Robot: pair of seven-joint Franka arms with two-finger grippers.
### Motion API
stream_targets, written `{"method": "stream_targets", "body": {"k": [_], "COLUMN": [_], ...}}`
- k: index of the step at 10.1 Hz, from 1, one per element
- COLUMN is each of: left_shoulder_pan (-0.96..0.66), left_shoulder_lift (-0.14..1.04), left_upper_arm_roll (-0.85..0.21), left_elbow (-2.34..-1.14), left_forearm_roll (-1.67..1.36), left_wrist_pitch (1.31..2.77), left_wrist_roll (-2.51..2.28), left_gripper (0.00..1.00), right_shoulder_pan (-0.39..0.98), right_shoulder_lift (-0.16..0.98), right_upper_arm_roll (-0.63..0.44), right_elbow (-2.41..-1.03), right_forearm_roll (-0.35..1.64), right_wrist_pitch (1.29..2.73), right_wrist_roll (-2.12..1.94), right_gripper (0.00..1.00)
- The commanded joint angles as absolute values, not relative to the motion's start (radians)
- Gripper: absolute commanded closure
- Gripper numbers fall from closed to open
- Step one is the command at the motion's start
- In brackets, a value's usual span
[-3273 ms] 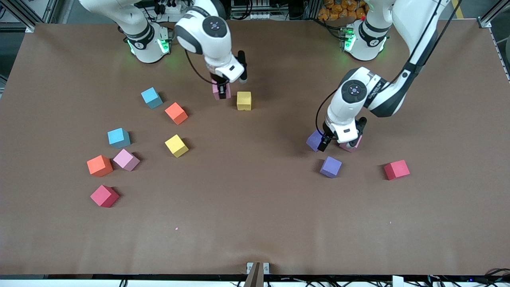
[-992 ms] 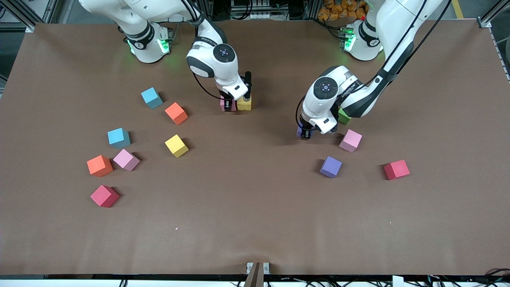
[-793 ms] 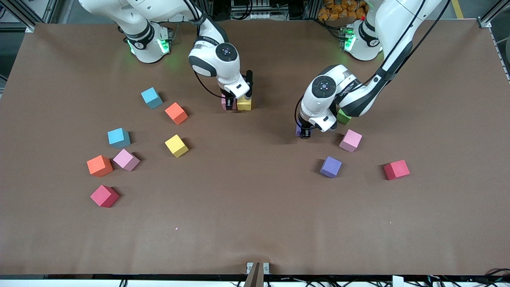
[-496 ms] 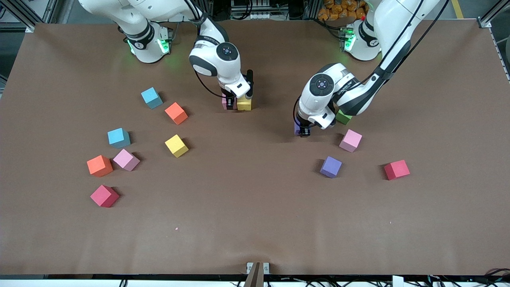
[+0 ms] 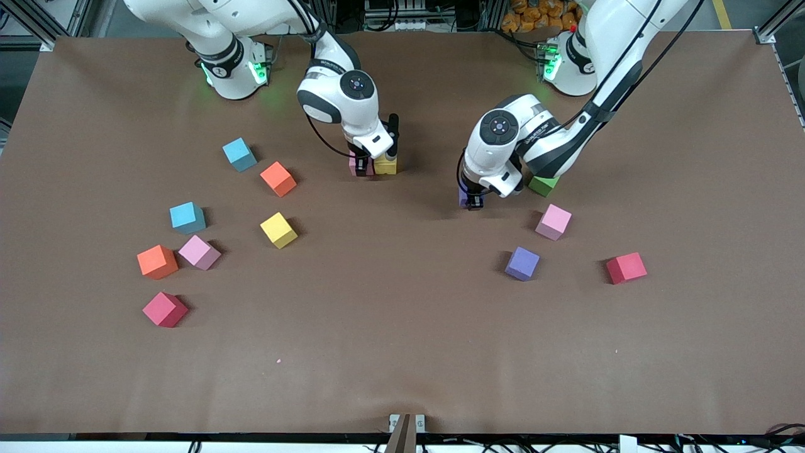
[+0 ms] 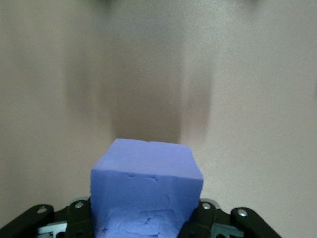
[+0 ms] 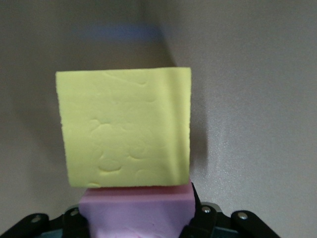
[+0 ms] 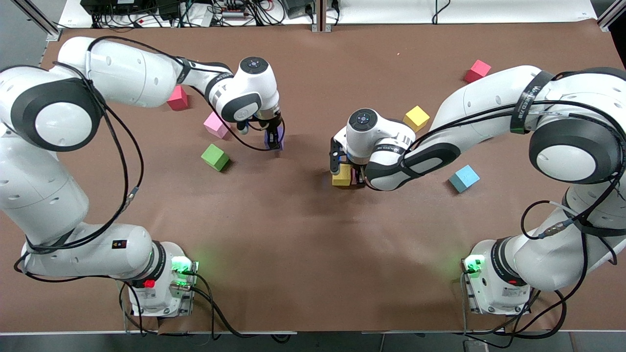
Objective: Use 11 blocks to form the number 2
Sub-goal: 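Carry the purple cube mid-table while the right gripper sets pink beside yellow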
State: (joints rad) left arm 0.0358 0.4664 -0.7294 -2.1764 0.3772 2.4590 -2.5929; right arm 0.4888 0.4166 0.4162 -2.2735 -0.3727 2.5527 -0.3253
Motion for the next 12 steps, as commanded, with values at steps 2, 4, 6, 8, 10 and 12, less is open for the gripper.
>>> {"method": "stream_targets", "body": {"k": [2, 4, 6, 8, 10, 12], "left_shoulder_pan": [0.041, 0.040, 0.023, -0.047, -0.110, -0.161], "left_shoulder_lift": [0.448, 0.449, 0.454, 0.478, 0.506, 0.531], "left_upper_arm_roll": [-0.747, -0.753, -0.778, -0.781, -0.779, -0.778], "left_elbow": [-2.187, -2.187, -2.189, -2.184, -2.177, -2.152], "left_forearm_roll": [0.390, 0.390, 0.390, 0.390, 0.393, 0.394], "left_wrist_pitch": [2.444, 2.442, 2.430, 2.430, 2.434, 2.444], "left_wrist_roll": [-2.647, -2.664, -2.709, -2.770, -2.819, -2.865], "left_gripper": [1.00, 1.00, 1.00, 1.00, 1.00, 1.00], "right_shoulder_pan": [0.505, 0.505, 0.505, 0.503, 0.496, 0.460], "right_shoulder_lift": [0.428, 0.394, 0.350, 0.270, 0.204, 0.149], "right_upper_arm_roll": [0.400, 0.403, 0.408, 0.413, 0.417, 0.417], "right_elbow": [-2.260, -2.263, -2.272, -2.281, -2.281, -2.281], "right_forearm_roll": [-0.394, -0.393, -0.391, -0.390, -0.379, -0.326], "right_wrist_pitch": [2.553, 2.536, 2.514, 2.447, 2.361, 2.283], "right_wrist_roll": [-0.299, -0.301, -0.307, -0.310, -0.342, -0.427], "right_gripper": [0.00, 0.00, 0.00, 0.00, 0.00, 0.00]}}
